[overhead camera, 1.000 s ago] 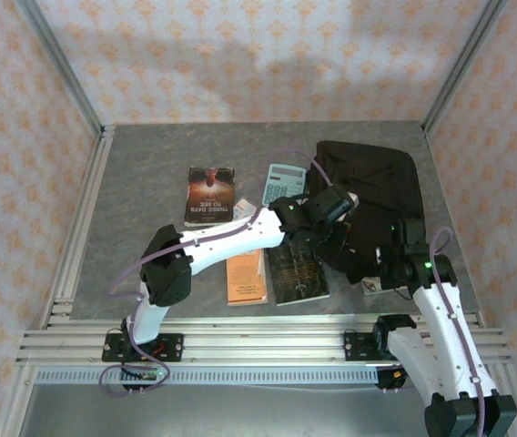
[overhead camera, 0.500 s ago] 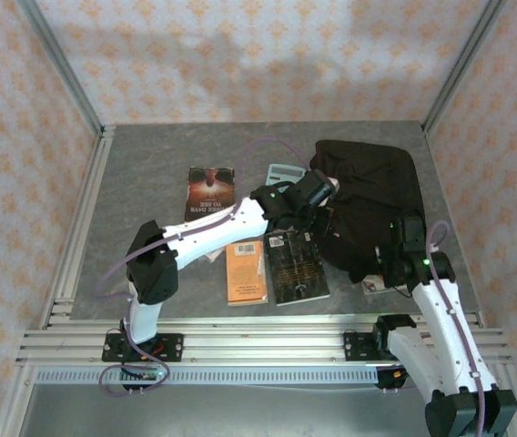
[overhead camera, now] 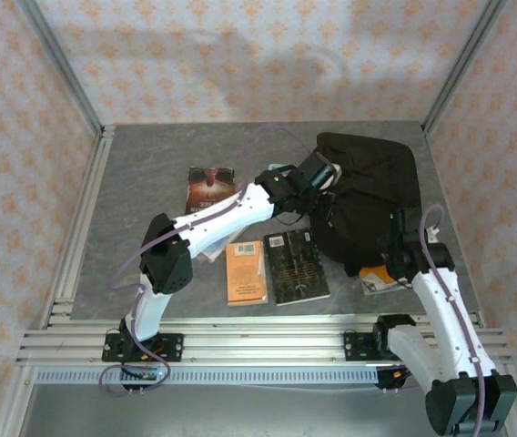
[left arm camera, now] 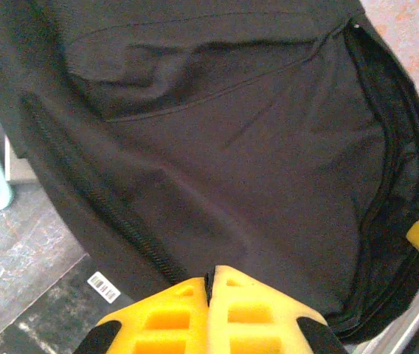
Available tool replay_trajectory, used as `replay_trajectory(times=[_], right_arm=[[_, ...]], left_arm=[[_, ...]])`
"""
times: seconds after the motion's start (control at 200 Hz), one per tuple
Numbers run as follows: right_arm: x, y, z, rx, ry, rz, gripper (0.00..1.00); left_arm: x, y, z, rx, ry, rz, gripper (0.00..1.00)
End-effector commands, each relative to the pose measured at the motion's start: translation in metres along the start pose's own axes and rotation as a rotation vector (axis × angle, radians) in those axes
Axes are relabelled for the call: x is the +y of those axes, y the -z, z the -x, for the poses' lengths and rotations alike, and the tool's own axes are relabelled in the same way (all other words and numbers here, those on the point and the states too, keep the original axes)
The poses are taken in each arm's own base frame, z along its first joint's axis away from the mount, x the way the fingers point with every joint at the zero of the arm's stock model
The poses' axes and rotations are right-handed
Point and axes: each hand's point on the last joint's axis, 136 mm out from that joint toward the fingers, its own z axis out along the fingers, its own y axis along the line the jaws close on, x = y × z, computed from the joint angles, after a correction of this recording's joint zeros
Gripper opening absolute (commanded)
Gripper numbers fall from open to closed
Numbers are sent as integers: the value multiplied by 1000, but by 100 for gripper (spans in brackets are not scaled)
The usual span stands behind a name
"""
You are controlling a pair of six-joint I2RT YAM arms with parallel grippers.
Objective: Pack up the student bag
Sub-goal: Unzip the student bag at the middle-right of the table.
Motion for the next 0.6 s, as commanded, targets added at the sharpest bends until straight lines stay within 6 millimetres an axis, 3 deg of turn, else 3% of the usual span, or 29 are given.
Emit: replay_trajectory(times=[0.0, 0.085, 0.195, 0.38, 0.495, 0.595], right_arm=[[24, 26, 8, -6, 105, 97, 59], [46, 46, 10, -23, 216, 231, 64], [80, 65, -4, -36, 369, 501, 64], [114, 62, -32, -87, 651, 704, 57], [124, 68, -44, -205, 909, 754, 57], [126, 58, -63, -177, 1073, 737, 53]], left_arm=[[-10, 6, 6, 13, -3, -65, 0], [-15, 15, 10, -3, -5, -78, 0], [-16, 27, 16, -20, -5, -84, 0], [-10, 30, 15, -14, 1, -73, 0], [-3, 30, 16, -11, 36, -98, 0], [2, 32, 17, -15, 64, -123, 0]])
